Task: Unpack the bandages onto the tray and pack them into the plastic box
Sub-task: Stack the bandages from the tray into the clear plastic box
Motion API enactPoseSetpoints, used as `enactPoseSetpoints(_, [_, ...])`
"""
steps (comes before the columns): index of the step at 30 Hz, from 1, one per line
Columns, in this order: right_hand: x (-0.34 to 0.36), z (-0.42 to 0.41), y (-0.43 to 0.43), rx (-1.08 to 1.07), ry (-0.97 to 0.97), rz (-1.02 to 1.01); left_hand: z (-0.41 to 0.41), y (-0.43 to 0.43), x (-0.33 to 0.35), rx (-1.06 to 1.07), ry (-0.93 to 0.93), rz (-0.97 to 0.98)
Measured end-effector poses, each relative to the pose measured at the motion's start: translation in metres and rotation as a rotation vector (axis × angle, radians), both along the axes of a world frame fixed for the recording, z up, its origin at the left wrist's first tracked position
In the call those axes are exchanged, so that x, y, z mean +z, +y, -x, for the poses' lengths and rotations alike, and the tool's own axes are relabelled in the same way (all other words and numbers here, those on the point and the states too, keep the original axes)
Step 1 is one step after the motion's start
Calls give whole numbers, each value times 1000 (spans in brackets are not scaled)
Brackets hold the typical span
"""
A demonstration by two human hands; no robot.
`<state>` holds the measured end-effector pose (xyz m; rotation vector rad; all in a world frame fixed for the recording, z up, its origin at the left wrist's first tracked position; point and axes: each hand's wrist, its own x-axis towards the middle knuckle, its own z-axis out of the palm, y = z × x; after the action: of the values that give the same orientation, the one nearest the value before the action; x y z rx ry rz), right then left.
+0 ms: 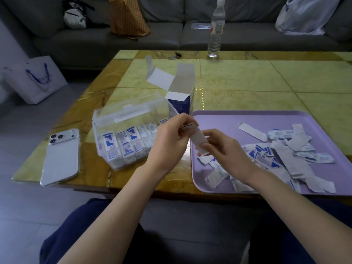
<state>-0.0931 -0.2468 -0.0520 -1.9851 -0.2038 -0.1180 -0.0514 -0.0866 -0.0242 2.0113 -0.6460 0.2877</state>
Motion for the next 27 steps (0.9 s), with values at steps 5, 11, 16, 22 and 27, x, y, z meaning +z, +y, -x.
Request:
enactPoseSetpoints(5, [7,1,13,-26,-81,29,5,17,11,-12,10,21])
enactPoseSetpoints(11, [25,-4,33,-69,-276,132,10,34,23,17,-16,70])
enactPoseSetpoints(16, [44,-14,57,-43,-260,169,8,50,27,34,-51,105])
enactPoseSetpoints(22, [59,-31,92,11,-224,233,-1,86,21,182,-96,124])
enactPoseSetpoints(27, [71,-61,123,-57,-113,191,-9,126,19,444,-168,51])
